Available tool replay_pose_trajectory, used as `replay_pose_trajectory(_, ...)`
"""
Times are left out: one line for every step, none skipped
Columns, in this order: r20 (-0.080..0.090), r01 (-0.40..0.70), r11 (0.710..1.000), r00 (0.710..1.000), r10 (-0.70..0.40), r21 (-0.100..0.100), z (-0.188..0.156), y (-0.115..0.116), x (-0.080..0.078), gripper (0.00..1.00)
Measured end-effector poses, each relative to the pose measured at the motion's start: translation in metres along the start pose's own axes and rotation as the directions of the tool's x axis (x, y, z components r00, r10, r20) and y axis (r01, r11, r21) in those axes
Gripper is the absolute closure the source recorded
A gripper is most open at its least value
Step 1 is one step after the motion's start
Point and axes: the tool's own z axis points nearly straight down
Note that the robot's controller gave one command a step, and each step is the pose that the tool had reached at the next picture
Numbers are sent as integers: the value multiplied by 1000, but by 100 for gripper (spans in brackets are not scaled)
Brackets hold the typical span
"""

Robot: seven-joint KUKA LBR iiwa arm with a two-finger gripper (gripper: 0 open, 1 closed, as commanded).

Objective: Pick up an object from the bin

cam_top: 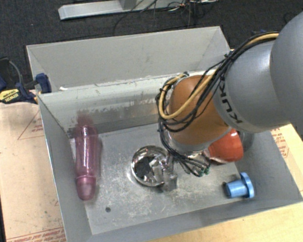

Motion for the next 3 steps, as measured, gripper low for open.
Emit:
replay_pose_trajectory(1,-1,1000,1000,1,0,-10,0,0,100)
replay_pose_trajectory(1,-1,1000,1000,1,-1,-17,1,0,100)
replay_pose_trajectory(1,-2,1000,1000,2,-1,-33,1,0,100)
